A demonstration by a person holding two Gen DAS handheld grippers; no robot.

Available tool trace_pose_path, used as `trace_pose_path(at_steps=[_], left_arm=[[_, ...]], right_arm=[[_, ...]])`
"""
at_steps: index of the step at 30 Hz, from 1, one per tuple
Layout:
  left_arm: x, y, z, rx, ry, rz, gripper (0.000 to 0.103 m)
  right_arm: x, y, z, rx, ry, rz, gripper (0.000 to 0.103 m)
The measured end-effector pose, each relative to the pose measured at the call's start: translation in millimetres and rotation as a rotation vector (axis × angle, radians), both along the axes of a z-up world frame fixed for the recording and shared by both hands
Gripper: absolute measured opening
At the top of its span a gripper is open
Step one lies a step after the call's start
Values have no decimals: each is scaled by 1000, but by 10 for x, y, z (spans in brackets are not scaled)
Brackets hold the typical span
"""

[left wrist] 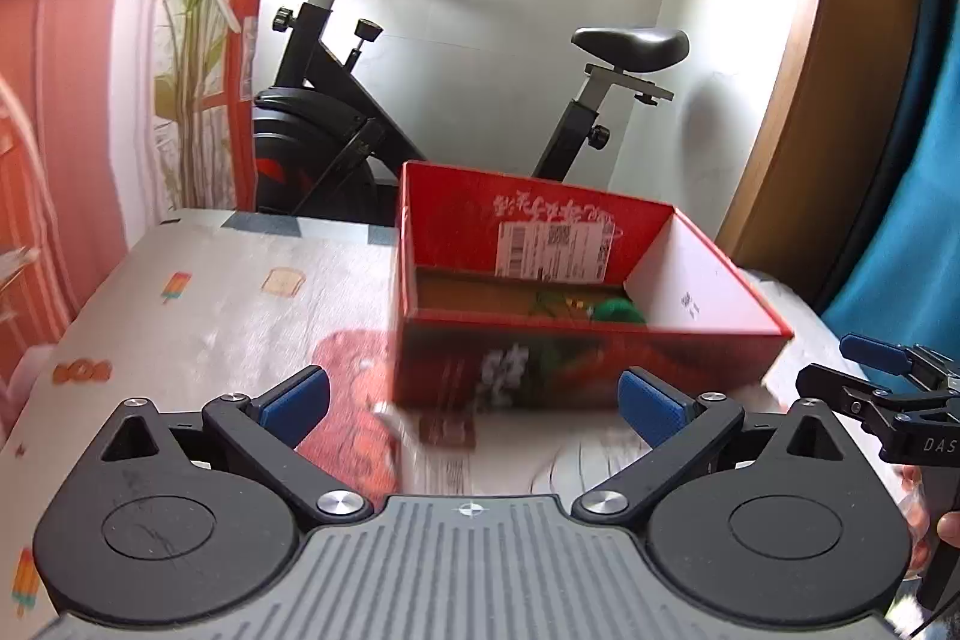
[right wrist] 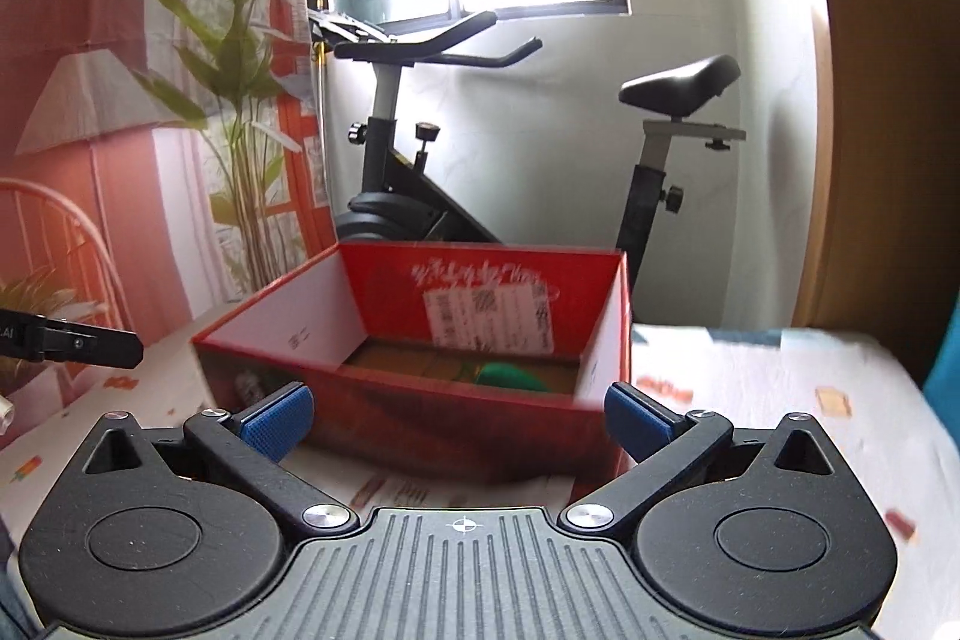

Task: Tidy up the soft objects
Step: 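Move the left tool back toward the white mask bag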

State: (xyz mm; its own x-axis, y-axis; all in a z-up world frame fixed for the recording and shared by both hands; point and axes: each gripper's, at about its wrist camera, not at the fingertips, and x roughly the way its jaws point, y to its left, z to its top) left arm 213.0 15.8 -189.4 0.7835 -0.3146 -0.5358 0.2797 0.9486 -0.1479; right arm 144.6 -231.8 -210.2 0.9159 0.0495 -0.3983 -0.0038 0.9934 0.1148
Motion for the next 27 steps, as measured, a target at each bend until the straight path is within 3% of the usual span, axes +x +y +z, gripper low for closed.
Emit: trace_pose_path(at_steps=[9, 20, 23, 27], left_arm=[[-372, 31, -213, -19, -5, 53, 103], [-403, 137, -306, -30, 8, 112, 103], [-367, 173, -322, -54, 20, 135, 96], [-256, 136, -363, -39, 32, 114, 70]], right_arm=[[-291, 124, -411, 85, 74, -35, 103], [-366, 271, -375, 38, 39, 8, 102], [-331, 306, -378, 50, 61, 38, 99], [-281, 349, -423, 58, 92, 60, 98]])
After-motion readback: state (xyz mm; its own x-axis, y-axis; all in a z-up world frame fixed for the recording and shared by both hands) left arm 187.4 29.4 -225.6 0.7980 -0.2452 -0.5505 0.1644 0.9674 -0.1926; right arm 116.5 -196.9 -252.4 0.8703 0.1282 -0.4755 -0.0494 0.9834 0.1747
